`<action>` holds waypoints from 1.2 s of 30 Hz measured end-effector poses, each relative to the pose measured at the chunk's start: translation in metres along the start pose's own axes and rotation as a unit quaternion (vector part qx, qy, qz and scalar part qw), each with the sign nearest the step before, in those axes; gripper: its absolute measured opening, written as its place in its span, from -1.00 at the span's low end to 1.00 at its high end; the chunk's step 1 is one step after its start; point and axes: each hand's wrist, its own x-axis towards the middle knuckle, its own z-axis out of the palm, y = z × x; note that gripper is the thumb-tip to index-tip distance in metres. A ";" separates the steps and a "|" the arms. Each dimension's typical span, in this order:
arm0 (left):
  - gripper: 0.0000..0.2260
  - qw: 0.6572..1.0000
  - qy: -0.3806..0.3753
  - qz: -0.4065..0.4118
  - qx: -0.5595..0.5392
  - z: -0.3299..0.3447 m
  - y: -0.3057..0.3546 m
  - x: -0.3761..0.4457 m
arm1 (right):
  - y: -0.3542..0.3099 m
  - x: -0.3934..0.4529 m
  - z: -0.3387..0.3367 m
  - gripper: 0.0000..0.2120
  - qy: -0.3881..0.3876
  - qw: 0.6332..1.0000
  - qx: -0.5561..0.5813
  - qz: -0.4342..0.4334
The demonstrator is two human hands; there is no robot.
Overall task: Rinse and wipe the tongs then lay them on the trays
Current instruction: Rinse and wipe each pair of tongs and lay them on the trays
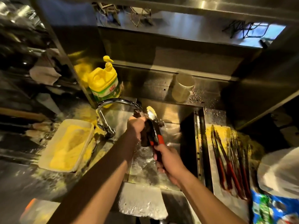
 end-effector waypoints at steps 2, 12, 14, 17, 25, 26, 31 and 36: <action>-0.85 0.999 0.012 0.020 0.045 0.005 -0.004 0.002 | -0.003 0.004 -0.002 -0.86 0.021 1.000 -0.010 0.001; -0.88 0.999 0.013 -0.032 -0.040 0.029 -0.020 0.001 | -0.021 0.015 -0.006 -0.79 0.086 0.991 -0.099 -0.023; -0.85 0.999 0.012 -0.040 -0.008 0.027 -0.020 0.007 | -0.019 0.011 -0.008 -0.77 0.072 0.989 -0.128 -0.025; -0.89 0.996 0.066 -0.043 -0.031 0.017 -0.019 0.020 | -0.014 -0.004 -0.032 -0.79 0.045 0.983 -0.174 -0.019; -0.71 0.998 0.028 -0.021 -0.059 0.006 -0.037 0.001 | -0.021 -0.011 -0.069 -0.69 0.014 0.999 -0.013 0.034; -0.75 0.998 0.010 -0.024 -0.063 0.007 -0.038 -0.005 | -0.025 -0.010 -0.070 -0.72 0.004 0.999 0.021 0.042; -0.87 0.995 -0.030 -0.018 -0.090 0.004 -0.040 -0.016 | -0.039 -0.008 -0.073 -0.55 -0.028 0.997 0.056 0.052; -0.79 0.991 -0.084 -0.009 -0.103 -0.001 -0.040 -0.022 | -0.040 -0.007 -0.073 -0.55 0.031 0.989 -0.143 -0.015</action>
